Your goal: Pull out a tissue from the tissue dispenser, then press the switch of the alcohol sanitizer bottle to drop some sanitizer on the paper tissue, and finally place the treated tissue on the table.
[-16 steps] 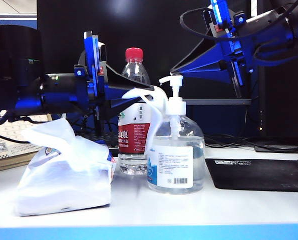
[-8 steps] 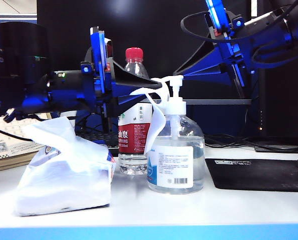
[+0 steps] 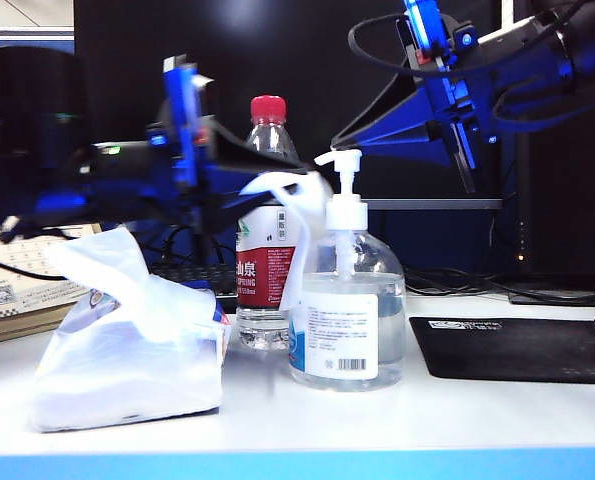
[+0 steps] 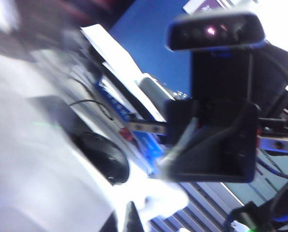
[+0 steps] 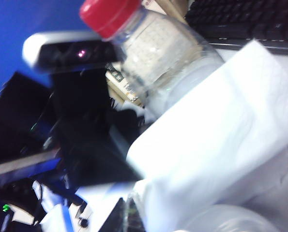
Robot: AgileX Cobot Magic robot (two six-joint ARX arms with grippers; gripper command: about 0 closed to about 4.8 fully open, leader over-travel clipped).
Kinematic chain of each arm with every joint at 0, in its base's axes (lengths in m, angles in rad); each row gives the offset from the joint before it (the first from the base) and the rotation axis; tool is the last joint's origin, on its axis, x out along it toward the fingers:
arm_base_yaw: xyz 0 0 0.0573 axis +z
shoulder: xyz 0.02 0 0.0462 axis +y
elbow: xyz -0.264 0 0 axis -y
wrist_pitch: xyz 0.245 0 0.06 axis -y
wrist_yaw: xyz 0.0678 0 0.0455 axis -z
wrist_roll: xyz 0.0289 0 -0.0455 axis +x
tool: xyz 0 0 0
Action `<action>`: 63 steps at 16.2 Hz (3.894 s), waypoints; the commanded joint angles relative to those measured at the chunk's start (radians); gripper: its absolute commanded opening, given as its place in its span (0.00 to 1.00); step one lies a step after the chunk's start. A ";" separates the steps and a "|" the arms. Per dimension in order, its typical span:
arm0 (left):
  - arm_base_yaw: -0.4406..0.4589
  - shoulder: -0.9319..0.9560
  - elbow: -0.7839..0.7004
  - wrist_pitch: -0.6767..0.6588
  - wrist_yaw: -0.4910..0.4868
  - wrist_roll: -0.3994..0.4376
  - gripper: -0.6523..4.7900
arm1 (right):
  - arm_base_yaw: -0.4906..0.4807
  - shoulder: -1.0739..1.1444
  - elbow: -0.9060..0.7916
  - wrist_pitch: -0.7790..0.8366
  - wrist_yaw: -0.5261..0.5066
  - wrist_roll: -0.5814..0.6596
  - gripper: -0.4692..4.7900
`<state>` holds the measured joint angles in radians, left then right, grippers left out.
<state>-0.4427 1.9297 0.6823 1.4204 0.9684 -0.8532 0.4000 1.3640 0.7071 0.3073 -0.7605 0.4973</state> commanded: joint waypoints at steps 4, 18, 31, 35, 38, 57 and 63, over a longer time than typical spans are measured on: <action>0.031 -0.008 0.004 0.033 0.074 -0.018 0.11 | 0.003 -0.054 0.005 -0.024 -0.023 0.006 0.08; -0.024 -0.008 0.009 0.034 0.004 -0.027 0.11 | 0.003 -0.054 0.005 -0.111 0.011 -0.038 0.08; -0.020 -0.008 0.012 0.034 0.018 -0.018 0.11 | 0.023 -0.053 -0.040 -0.220 0.060 -0.123 0.08; -0.020 -0.008 0.012 0.034 0.023 -0.018 0.11 | 0.040 -0.054 -0.120 -0.155 0.113 -0.125 0.08; -0.020 -0.008 0.012 0.034 0.023 -0.018 0.11 | 0.040 -0.054 -0.119 -0.108 0.112 -0.115 0.08; -0.020 -0.008 0.012 0.034 0.039 -0.015 0.11 | -0.052 -0.146 -0.079 -0.116 0.156 -0.132 0.08; -0.021 -0.007 0.029 0.034 0.071 0.012 0.11 | -0.052 -0.146 -0.079 -0.092 0.110 -0.122 0.08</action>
<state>-0.4641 1.9278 0.7006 1.4208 1.0103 -0.8509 0.3473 1.2209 0.6258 0.1783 -0.6113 0.3695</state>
